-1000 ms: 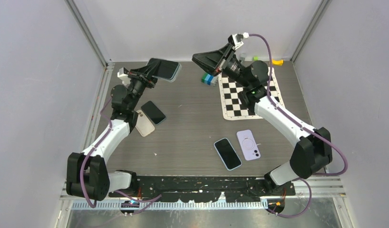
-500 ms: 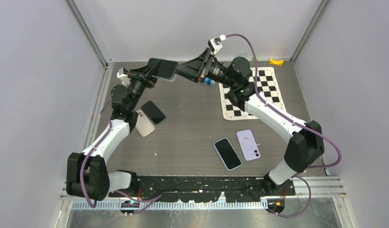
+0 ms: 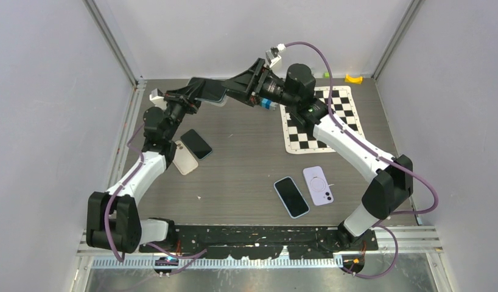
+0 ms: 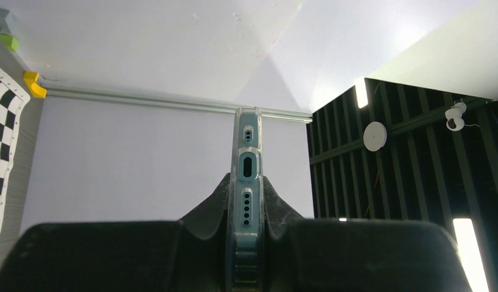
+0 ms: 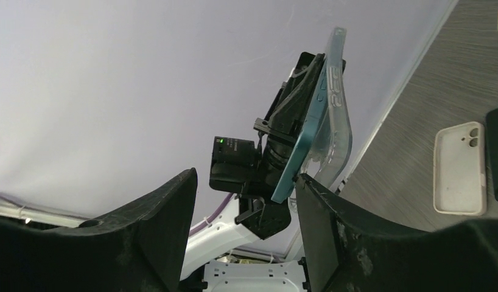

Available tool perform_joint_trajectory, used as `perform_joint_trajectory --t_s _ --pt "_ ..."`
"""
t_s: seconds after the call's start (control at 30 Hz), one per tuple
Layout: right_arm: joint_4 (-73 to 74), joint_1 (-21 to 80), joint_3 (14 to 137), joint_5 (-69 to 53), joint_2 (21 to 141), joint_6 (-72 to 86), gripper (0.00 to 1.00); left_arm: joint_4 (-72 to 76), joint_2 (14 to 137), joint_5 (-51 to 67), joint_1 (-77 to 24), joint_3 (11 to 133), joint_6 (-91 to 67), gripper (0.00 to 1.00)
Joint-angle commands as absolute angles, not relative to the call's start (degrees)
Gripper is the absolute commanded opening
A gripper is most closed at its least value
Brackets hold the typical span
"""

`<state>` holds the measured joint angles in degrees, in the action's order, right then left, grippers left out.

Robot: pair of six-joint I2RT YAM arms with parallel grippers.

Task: Take the phone out of the phone case
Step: Remove the phone case from the phone.

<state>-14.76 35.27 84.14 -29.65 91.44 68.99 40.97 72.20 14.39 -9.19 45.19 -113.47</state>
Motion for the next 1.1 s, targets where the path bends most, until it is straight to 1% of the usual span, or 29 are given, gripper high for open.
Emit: perform_joint_trajectory --t_s 0.0,0.2,0.27,0.37,0.4,0.43,0.5,0.57,0.6,0.63,0.67,0.7,0.73,0.8,0.87,0.97,1.03,1.07 --pt "4.0 35.2 86.9 -23.7 94.8 63.4 0.67 55.8 71.5 19.9 -9.9 50.8 -115.2 0.0" --pt "6.8 35.6 88.8 -24.5 96.2 62.3 0.66 53.4 73.4 28.9 -9.8 57.8 -107.4 0.0" --pt "4.1 35.6 88.0 -26.0 96.3 63.5 0.64 49.5 73.5 33.7 -10.0 59.1 -102.2 0.0" --pt "-5.4 35.6 85.7 -28.5 95.8 67.7 0.54 46.0 73.1 36.5 -10.2 57.5 -97.8 0.0" --pt "-6.5 35.6 84.9 -28.6 95.7 68.6 0.49 46.1 73.1 36.4 -10.2 56.7 -97.5 0.0" --pt "-8.0 35.6 84.7 -28.8 95.5 68.9 0.47 46.3 73.2 36.4 -10.3 56.0 -97.4 0.0" --pt "-8.6 35.6 84.4 -28.8 95.2 68.9 0.42 46.5 73.3 36.5 -10.2 55.6 -96.7 0.0" --pt "-9.0 35.6 84.3 -28.9 95.1 68.8 0.34 46.2 73.3 36.6 -10.2 55.5 -96.2 0.0" --pt "-9.2 35.6 84.2 -28.9 95.1 69.0 0.28 45.9 73.4 36.6 -10.2 55.7 -95.8 0.0" --pt "-9.8 35.6 84.1 -29.1 95.1 69.2 0.24 45.5 73.3 36.8 -10.2 55.9 -95.4 0.02" --pt "-10.7 35.6 83.7 -29.1 95.0 69.8 0.16 44.6 73.3 37.0 -10.2 56.1 -94.8 0.05" --pt "-11.1 35.6 83.3 -29.2 95.0 70.2 0.12 43.7 73.1 37.1 -10.2 56.3 -94.2 0.1" --pt "-12.0 35.6 83.1 -29.2 94.9 70.8 0.04 42.8 72.9 37.2 -10.2 56.4 -93.5 0.17" --pt "-14.3 35.4 82.3 -29.1 94.5 72.6 0.01 40.6 72.3 37.1 -10.2 56.3 -91.7 0.34" --pt "-17.7 35.0 81.3 -29.1 94.1 75.4 0.01 38.0 71.3 36.9 -10.2 55.9 -88.8 0.5" --pt "-22.2 33.9 79.9 -28.8 93.9 80.6 0.01 35.1 69.7 34.5 -10.4 54.3 -83.2 0.76" --pt "-24.0 33.3 79.0 -27.9 93.9 83.2 0.01 32.0 68.9 32.2 -10.4 53.1 -79.3 0.86" --pt "-25.4 32.9 78.7 -27.4 94.0 84.2 0.01 30.9 68.6 31.5 -10.5 52.6 -77.4 0.89"
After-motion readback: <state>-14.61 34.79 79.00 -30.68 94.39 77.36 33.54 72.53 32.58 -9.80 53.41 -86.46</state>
